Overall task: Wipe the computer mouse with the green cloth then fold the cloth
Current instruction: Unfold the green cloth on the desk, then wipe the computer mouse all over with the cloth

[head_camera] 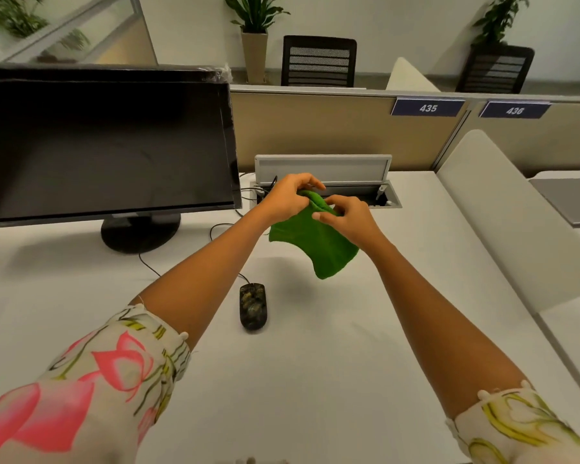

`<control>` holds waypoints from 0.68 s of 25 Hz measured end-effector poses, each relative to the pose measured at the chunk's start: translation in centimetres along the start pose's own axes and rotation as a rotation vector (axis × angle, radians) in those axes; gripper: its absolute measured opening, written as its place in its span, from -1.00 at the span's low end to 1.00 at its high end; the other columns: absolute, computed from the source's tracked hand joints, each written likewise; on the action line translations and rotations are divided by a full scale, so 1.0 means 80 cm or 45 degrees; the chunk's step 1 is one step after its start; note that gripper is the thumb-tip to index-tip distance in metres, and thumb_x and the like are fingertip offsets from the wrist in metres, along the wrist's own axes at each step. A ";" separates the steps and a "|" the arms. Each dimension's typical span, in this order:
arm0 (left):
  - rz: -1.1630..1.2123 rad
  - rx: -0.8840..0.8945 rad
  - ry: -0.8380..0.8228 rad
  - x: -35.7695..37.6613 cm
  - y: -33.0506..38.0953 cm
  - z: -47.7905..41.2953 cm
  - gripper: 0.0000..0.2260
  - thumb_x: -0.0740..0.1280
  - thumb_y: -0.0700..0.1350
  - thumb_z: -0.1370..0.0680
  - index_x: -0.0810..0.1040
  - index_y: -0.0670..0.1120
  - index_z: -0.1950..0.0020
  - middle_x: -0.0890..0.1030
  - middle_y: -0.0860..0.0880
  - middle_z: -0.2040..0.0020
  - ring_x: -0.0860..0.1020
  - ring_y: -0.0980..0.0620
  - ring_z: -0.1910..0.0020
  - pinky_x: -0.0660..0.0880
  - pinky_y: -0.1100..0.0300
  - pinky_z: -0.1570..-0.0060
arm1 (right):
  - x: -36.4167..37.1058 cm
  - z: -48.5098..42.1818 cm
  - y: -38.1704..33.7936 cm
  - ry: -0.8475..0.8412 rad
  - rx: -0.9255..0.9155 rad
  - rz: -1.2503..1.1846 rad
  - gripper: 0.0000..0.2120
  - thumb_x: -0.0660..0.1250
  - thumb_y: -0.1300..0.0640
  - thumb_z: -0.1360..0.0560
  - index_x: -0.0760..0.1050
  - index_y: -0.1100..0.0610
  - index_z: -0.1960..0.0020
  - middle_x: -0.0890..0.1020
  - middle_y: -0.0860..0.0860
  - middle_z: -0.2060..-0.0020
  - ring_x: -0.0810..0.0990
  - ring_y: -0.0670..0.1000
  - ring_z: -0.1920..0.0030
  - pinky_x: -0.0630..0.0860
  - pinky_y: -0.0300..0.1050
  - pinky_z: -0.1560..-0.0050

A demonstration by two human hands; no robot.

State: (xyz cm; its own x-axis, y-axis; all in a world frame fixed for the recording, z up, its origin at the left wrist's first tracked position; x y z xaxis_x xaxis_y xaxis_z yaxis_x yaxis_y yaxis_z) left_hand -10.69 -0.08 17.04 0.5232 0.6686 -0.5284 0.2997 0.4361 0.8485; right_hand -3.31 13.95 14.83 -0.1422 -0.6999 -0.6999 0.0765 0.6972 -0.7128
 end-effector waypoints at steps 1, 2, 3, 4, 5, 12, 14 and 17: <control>-0.020 0.003 0.045 -0.004 0.001 0.003 -0.68 0.25 -0.34 -0.53 0.54 0.01 -0.15 0.58 -0.06 -0.15 0.52 -0.02 -0.08 0.49 0.27 0.15 | 0.001 0.003 -0.003 0.021 0.014 -0.078 -0.70 0.37 -0.06 -0.49 0.56 0.07 -0.15 0.62 0.02 0.14 0.61 0.04 0.13 0.55 -0.15 0.17; -0.044 0.005 0.100 -0.008 0.000 0.006 -0.70 0.29 -0.31 -0.53 0.53 0.01 -0.18 0.57 -0.06 -0.16 0.52 -0.04 -0.10 0.51 0.23 0.10 | 0.003 0.004 -0.006 0.032 0.035 -0.161 -0.75 0.34 -0.03 -0.51 0.58 0.08 -0.12 0.64 0.03 0.13 0.62 0.05 0.12 0.59 -0.08 0.12; -0.063 0.006 0.165 -0.013 -0.003 0.012 -0.70 0.32 -0.28 -0.52 0.52 -0.01 -0.21 0.56 -0.07 -0.18 0.51 -0.05 -0.12 0.54 0.15 0.04 | 0.005 0.006 -0.007 0.042 0.062 -0.240 -0.78 0.32 0.00 -0.53 0.58 0.08 -0.11 0.65 0.05 0.11 0.63 0.06 0.10 0.60 -0.01 0.06; -0.070 0.009 0.235 -0.018 -0.007 0.020 -0.68 0.36 -0.26 -0.51 0.50 -0.03 -0.23 0.55 -0.09 -0.20 0.50 -0.06 -0.15 0.55 0.08 -0.05 | 0.008 0.008 -0.007 0.058 0.094 -0.305 -0.79 0.31 0.02 -0.54 0.59 0.08 -0.10 0.66 0.08 0.08 0.63 0.08 0.08 0.60 0.04 0.02; -0.069 0.009 0.306 -0.023 -0.015 0.030 -0.66 0.38 -0.24 -0.50 0.49 -0.05 -0.26 0.54 -0.10 -0.21 0.50 -0.06 -0.18 0.53 0.03 -0.13 | 0.011 0.010 -0.006 0.079 0.128 -0.352 -0.79 0.30 0.04 -0.55 0.58 0.09 -0.11 0.66 0.09 0.06 0.62 0.10 0.06 0.60 0.07 0.00; 0.037 -0.419 0.471 0.019 -0.154 0.192 -0.47 0.46 -0.02 -0.45 0.39 -0.06 -0.37 0.50 -0.05 -0.30 0.44 -0.04 -0.29 0.42 0.01 -0.26 | 0.035 0.011 -0.001 0.326 0.128 -0.213 -0.77 0.30 0.06 -0.55 0.57 0.10 -0.16 0.59 0.03 0.07 0.55 0.04 0.09 0.53 -0.12 0.06; 0.003 -0.596 0.445 0.053 -0.195 0.241 -0.35 0.48 0.08 -0.41 0.33 -0.05 -0.43 0.45 -0.07 -0.37 0.37 -0.08 -0.36 0.32 -0.04 -0.34 | 0.063 0.013 -0.007 0.340 0.028 -0.082 -0.75 0.33 0.07 -0.54 0.57 0.14 -0.17 0.54 0.05 0.06 0.50 -0.02 0.11 0.45 -0.27 0.14; -0.057 -0.724 0.448 0.098 -0.227 0.285 -0.20 0.47 0.18 -0.37 0.23 -0.06 -0.50 0.35 -0.09 -0.46 0.29 -0.09 -0.44 0.21 -0.02 -0.40 | 0.128 0.027 -0.004 0.190 -0.027 0.008 -0.74 0.33 0.14 -0.53 0.56 0.20 -0.18 0.57 0.10 -0.06 0.51 0.05 -0.02 0.44 -0.22 0.05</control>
State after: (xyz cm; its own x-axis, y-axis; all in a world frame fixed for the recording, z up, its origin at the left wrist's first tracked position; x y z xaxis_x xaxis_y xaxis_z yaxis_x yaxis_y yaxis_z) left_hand 6.14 -16.48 -1.89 0.1996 0.7572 -0.6219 -0.2022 0.6528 0.7300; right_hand -2.68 6.19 7.80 -0.2869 -0.6661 -0.6885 0.0568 0.7057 -0.7063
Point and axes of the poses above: each hand's wrist, its own z-axis away from the middle knuckle, its own x-axis out of the palm, y = z × x, the point moved 3 cm from there along -z, towards the middle knuckle
